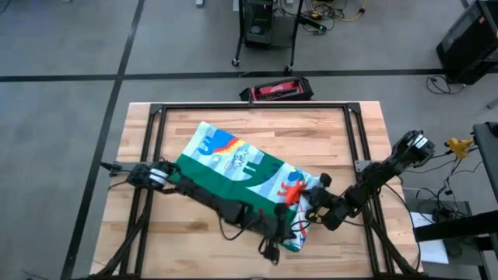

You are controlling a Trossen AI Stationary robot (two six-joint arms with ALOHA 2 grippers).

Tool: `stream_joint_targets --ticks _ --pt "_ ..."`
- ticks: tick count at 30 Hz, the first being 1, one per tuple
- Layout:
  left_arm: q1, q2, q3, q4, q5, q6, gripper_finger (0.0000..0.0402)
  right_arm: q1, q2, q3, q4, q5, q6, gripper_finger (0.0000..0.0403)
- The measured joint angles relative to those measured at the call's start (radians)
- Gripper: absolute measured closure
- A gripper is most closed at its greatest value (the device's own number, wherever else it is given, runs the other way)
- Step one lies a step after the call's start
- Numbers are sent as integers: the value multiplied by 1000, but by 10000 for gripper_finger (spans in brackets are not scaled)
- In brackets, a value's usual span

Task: Roll towel
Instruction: Roll the green towel

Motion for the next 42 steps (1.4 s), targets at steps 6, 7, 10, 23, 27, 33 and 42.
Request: stream_joint_targets --ticks 6,7,10,23,27,33,42 --pt "52 25 -1 67 73 68 402 0 0 0 1 0 0 403" --pt "60 30 -1 82 93 70 402 0 0 0 1 0 1 403" --pt "82 50 -1 108 134 74 402 0 0 0 1 0 0 403" --pt "128 82 0 244 200 -30 394 0 0 0 1 3 0 403" --pt "130 82 0 230 202 -35 357 0 0 0 1 3 0 403" --pt "129 86 0 243 249 -15 264 0 0 0 1 4 0 403" --pt "136 121 0 195 249 -16 179 0 -14 0 1 2 -2 403"
